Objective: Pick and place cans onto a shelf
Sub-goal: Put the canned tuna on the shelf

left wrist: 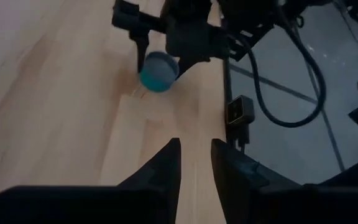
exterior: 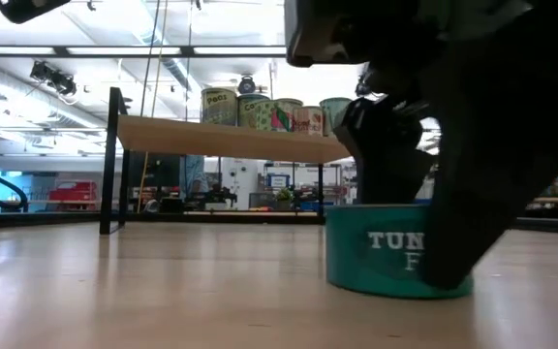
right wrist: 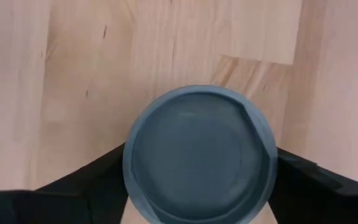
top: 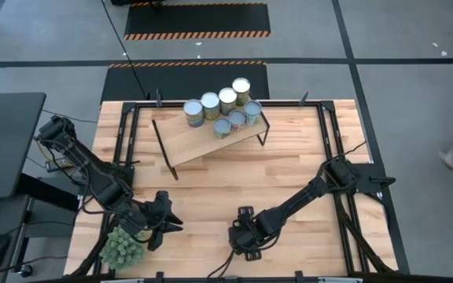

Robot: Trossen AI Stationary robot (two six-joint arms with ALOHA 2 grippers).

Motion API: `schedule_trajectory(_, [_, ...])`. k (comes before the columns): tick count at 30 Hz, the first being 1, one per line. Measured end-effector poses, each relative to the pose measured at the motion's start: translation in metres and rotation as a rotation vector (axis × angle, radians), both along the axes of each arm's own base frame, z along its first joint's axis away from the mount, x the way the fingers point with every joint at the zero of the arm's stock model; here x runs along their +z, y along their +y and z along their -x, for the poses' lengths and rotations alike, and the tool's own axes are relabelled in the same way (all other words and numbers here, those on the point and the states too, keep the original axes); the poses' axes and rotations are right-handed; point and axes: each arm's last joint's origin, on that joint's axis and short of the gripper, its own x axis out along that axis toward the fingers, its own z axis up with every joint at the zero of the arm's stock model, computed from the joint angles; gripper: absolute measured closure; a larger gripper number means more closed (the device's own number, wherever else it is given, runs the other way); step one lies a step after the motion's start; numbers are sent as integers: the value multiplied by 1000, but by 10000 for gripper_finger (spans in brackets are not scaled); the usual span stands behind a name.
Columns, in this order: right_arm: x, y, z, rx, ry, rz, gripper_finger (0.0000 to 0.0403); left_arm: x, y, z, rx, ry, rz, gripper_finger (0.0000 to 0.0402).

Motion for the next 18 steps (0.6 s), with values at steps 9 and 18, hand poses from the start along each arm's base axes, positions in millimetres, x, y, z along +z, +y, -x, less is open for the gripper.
schedule_trajectory(9, [2, -20, -12, 53, 19, -43, 110, 9, 17, 4, 44, 17, 37, 290])
schedule_trajectory(18, [18, -55, -38, 62, -19, -101, 109, 40, 52, 24, 57, -115, 7, 290])
